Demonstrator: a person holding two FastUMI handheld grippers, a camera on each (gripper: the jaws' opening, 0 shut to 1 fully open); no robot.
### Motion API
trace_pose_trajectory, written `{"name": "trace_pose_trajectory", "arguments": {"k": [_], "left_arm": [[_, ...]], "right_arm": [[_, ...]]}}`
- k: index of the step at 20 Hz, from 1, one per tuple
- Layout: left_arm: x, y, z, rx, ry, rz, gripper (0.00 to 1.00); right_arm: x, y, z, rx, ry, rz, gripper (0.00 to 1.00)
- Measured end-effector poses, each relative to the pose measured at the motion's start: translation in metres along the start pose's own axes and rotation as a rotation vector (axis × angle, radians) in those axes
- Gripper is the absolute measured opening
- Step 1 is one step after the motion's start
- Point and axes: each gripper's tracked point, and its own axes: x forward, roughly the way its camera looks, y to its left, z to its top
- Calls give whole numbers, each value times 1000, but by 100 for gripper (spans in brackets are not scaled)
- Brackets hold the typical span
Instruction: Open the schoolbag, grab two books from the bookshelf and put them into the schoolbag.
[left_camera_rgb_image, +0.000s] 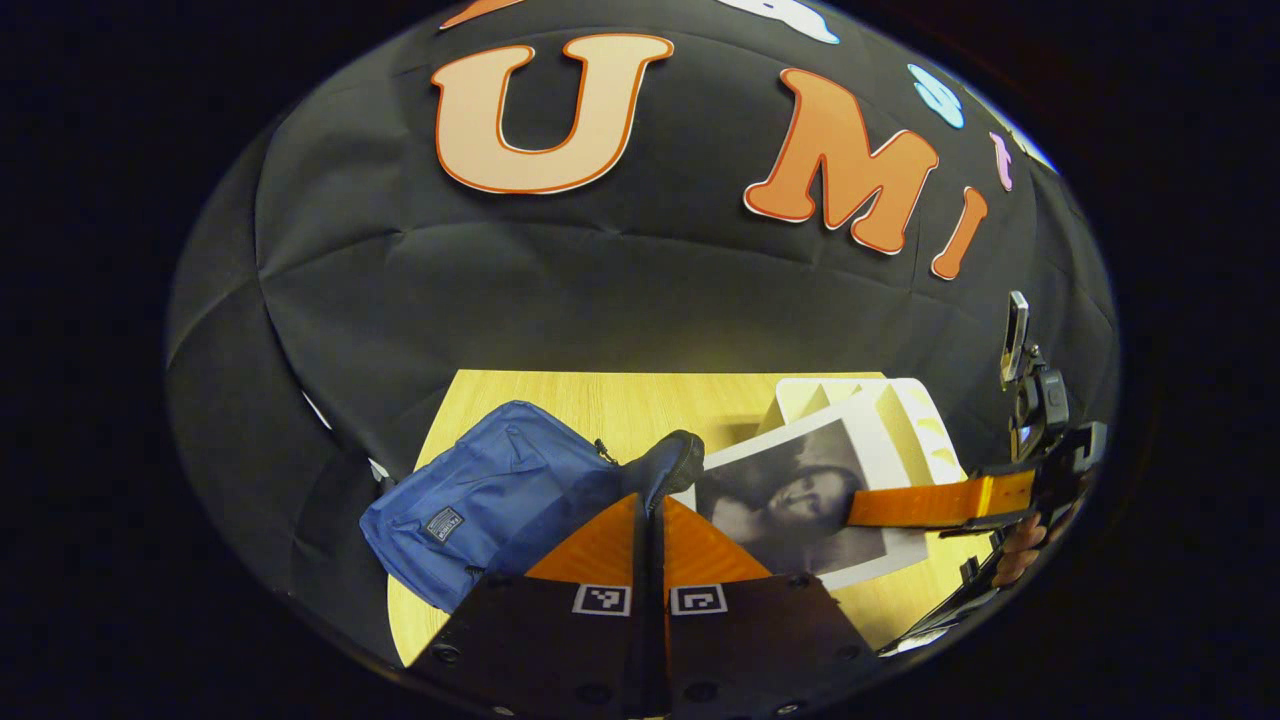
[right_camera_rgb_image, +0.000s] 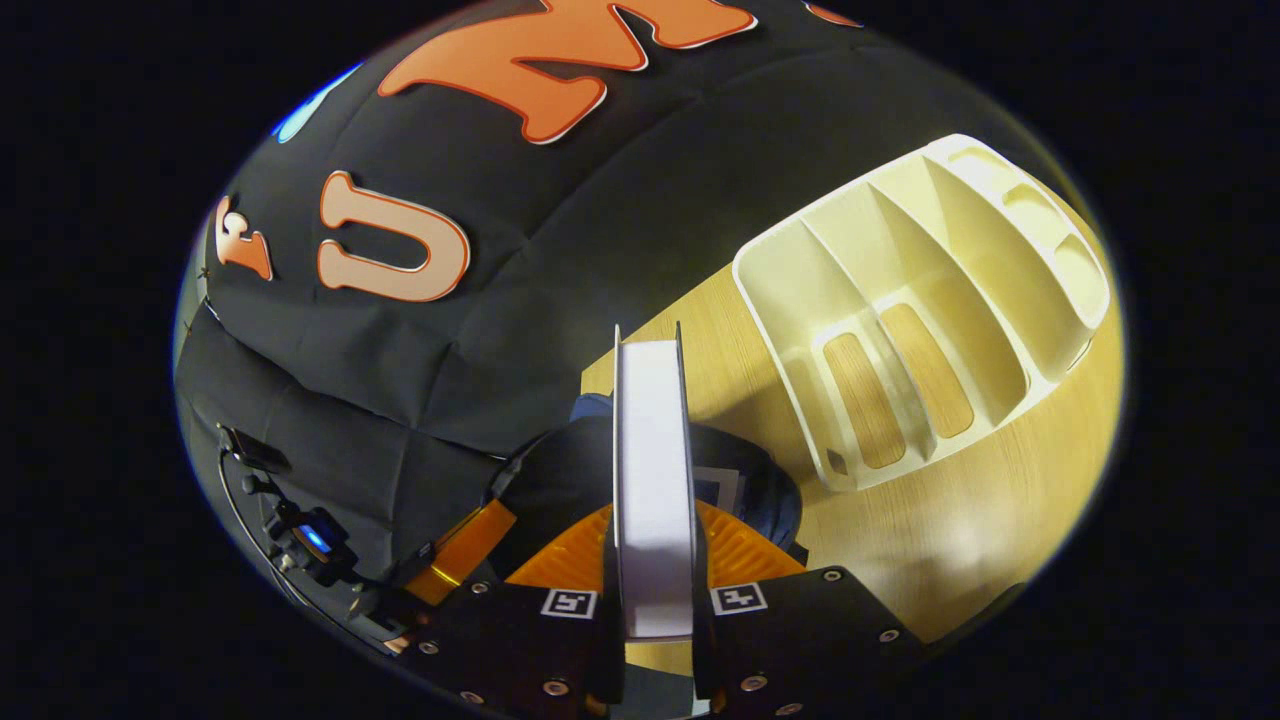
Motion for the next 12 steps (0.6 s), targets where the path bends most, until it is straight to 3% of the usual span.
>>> {"name": "trace_pose_trajectory", "arguments": {"k": [2, 4, 12], "left_arm": [[0, 0, 1, 1, -2, -2, 0], [0, -2, -1, 0, -3, -17, 0], [-6, -5, -2, 32, -4, -59, 0]], "right_arm": [[10, 0, -16, 35, 9, -5, 27], [17, 9, -24, 117, -2, 36, 27], [71, 18, -59, 80, -46, 23, 26]]}}
